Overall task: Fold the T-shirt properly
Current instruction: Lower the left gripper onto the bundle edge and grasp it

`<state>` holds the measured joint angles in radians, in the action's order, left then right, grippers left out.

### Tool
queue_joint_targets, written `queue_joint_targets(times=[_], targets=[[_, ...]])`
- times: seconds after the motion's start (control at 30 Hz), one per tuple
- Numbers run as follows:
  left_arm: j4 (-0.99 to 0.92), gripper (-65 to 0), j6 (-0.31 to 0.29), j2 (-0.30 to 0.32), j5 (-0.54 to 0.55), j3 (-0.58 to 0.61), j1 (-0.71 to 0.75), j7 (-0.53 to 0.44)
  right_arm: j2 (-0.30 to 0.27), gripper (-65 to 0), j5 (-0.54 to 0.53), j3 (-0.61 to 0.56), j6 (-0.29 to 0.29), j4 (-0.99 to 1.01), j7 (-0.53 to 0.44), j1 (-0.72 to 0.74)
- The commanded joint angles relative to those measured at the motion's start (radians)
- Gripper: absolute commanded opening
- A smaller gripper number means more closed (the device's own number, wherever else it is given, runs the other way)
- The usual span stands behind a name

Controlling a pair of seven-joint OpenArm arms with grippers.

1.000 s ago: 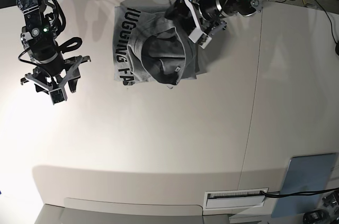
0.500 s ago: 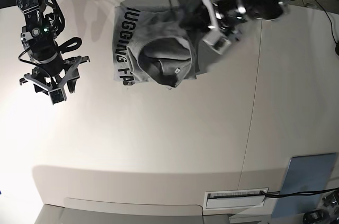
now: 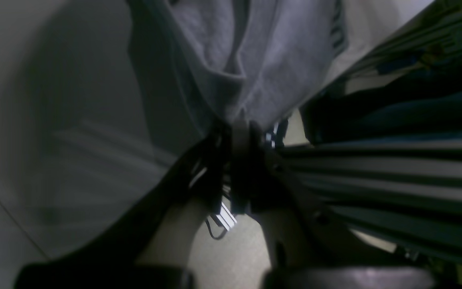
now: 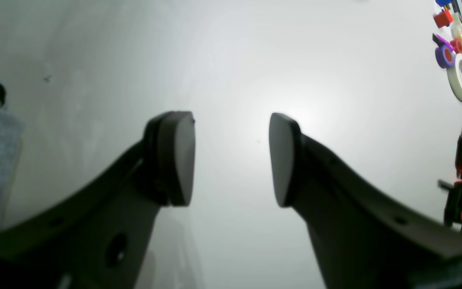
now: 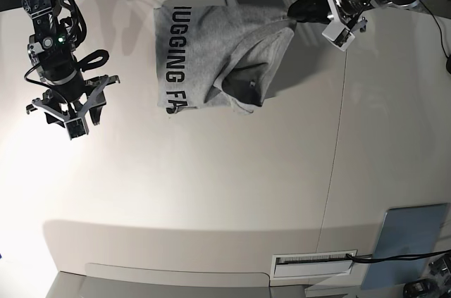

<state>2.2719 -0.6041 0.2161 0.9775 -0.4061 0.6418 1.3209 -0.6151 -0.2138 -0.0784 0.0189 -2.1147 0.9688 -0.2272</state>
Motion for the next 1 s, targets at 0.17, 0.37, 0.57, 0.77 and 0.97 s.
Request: queue_joint_targets(times=[0.17, 0.37, 0.57, 0.77, 0.97], targets=[[0.001, -29.8, -0.051, 0.003, 0.009, -0.003, 0.003, -0.025, -0.017, -35.6, 0.009, 0.013, 0.004, -0.014, -0.018, 0.011], [0.001, -28.3, 0.029, 0.002, -0.142, -0.002, -0.047, -0.317, -0.016, -35.6, 0.008, 0.013, 0.004, -0.014, -0.014, 0.011], [-0.1, -29.6, 0.111, 0.0, -0.167, 0.066, -0.219, -0.42, -0.016, -35.6, 0.004, 0.013, 0.004, -0.014, -0.005, 0.011], [-0.394, -29.6, 0.14, 0.0, -0.197, 0.245, -0.438, -0.423, -0.016, -35.6, 0.004, 0.013, 0.004, -0.014, -0.003, 0.011], [-0.622, -29.6, 0.14, 0.0, -0.174, 0.307, -0.605, -0.389, -0.016, -35.6, 0.005, 0.013, 0.004, -0.014, 0.001, 0.011]])
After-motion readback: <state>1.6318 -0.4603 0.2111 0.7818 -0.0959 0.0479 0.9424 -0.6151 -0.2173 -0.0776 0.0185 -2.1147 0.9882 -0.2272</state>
